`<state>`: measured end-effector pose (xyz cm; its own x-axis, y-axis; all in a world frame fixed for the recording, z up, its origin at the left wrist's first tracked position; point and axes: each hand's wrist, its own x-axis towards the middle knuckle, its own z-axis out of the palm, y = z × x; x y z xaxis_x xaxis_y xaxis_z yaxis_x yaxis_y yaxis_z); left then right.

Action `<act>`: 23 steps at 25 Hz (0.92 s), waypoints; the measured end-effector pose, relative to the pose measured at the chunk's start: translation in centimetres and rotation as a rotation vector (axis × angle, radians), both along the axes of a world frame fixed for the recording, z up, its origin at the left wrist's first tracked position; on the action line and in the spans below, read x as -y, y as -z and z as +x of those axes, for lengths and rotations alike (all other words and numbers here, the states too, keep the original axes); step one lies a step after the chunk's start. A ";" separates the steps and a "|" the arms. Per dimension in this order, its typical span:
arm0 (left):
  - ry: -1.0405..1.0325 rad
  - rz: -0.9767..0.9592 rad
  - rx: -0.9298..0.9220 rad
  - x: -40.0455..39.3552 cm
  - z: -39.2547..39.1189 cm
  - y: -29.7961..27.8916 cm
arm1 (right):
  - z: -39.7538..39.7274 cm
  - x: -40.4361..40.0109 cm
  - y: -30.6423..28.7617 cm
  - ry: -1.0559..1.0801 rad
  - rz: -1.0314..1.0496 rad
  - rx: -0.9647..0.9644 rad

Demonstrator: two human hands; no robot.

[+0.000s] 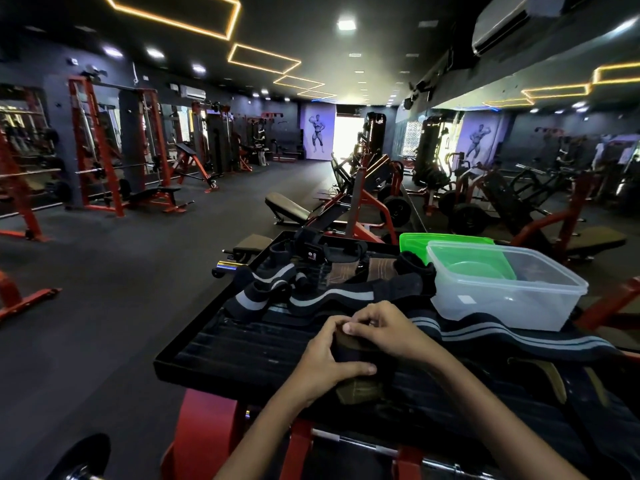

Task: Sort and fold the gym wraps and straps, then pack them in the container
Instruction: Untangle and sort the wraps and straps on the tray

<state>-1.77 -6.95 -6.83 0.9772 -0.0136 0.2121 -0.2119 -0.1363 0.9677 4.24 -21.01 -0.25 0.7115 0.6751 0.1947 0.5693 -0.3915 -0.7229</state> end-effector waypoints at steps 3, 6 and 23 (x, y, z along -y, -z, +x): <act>0.114 -0.047 -0.036 0.1 0.3 -0.3 | -0.5 1.4 1.3 -0.024 0.288 -0.167; 0.152 -0.048 -0.029 0.3 0.6 -0.5 | -0.6 2.1 1.9 0.006 0.355 -0.194; -0.636 0.339 0.111 -15.2 -4.0 -0.5 | -1.9 -12.6 4.1 0.101 0.302 -0.824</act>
